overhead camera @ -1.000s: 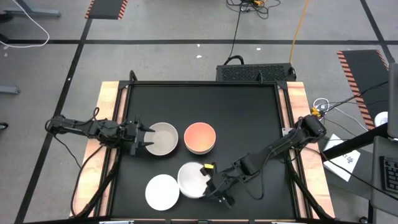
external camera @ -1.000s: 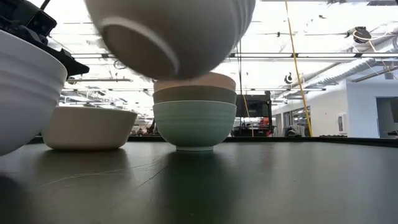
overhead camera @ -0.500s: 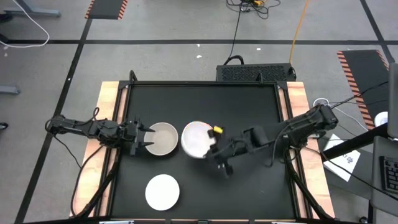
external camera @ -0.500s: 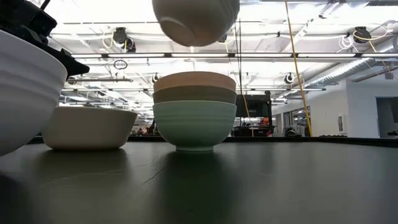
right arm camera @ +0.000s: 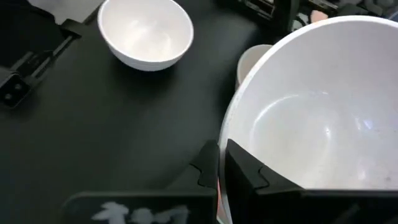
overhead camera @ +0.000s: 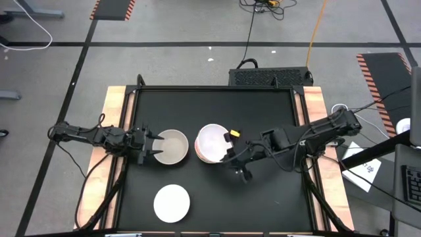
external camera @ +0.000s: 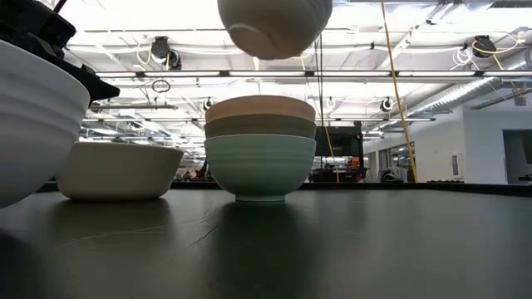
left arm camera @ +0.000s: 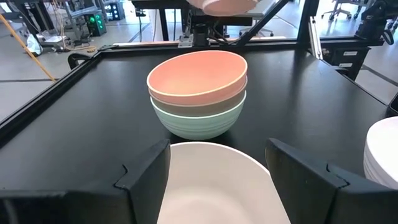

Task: Nest bowls inside each other
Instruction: Stack the right white bowl on top of the orange bowl

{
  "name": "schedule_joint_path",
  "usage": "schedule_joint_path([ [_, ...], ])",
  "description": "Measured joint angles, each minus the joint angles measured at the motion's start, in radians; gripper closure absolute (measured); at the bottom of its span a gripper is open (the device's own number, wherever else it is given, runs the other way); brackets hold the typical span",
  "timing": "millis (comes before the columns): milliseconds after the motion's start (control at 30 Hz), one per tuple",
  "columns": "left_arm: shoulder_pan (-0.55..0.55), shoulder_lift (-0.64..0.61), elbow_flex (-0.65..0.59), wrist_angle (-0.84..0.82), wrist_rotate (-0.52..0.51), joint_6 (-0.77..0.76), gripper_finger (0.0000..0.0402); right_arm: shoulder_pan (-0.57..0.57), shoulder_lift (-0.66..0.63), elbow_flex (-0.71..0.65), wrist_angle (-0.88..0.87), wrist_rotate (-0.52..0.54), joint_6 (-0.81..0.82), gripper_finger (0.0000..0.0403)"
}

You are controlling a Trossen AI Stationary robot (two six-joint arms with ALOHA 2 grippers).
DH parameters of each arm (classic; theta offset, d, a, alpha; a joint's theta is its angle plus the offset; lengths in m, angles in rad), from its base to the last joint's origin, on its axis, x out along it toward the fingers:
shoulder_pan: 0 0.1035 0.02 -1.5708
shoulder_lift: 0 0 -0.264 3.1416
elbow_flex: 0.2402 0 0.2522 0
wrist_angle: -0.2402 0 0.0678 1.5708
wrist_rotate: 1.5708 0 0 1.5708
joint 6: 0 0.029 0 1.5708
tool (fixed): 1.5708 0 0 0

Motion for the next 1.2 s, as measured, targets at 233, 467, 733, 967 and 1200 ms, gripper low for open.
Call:
schedule_joint_path([
  [233,0.000,0.000,0.000,0.005,-0.016,0.000,0.0135,0.042,-0.081,0.000,-0.060,0.169,0.017,0.0402],
  [467,0.000,0.000,0.000,0.024,-0.017,-0.005,0.0135,0.053,-0.171,0.000,-0.166,0.239,0.091,0.0402],
  [733,0.000,0.000,0.000,0.024,-0.022,-0.002,0.0135,0.032,-0.225,0.000,-0.241,0.306,0.116,0.0402],
  [967,0.000,0.000,0.000,0.023,-0.042,-0.004,0.0135,-0.042,-0.219,0.000,-0.279,0.255,0.109,0.0402],
  [1200,0.000,0.000,0.000,0.022,-0.059,-0.002,0.0135,-0.183,-0.170,0.000,-0.200,0.097,0.035,0.0401],
])
